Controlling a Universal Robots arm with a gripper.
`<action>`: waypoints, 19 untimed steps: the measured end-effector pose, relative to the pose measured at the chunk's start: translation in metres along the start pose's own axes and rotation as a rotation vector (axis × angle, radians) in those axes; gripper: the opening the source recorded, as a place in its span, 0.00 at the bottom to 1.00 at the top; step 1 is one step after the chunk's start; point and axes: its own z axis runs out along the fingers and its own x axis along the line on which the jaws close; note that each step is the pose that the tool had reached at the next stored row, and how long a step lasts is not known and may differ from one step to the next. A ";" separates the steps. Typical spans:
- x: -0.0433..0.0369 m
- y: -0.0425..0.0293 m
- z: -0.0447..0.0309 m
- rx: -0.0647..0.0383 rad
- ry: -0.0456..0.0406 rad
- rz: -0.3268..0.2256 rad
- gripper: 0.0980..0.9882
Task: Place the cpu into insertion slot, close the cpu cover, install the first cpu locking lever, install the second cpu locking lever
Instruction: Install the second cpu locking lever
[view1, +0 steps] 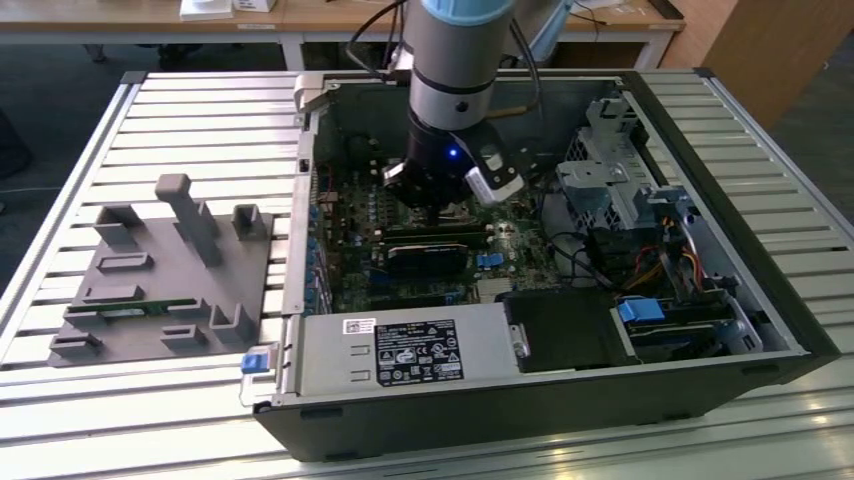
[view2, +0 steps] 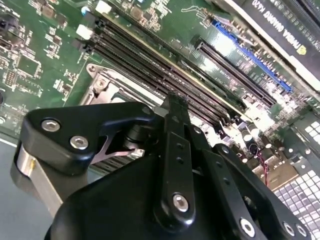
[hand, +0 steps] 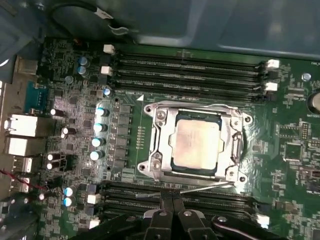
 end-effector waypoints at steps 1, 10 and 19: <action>0.0001 0.0000 0.0003 -0.009 -0.0007 -0.001 0.01; 0.0042 -0.0071 0.0013 -0.087 -0.0073 -0.003 0.01; 0.0104 -0.0145 0.0026 -0.099 -0.0083 -0.004 0.01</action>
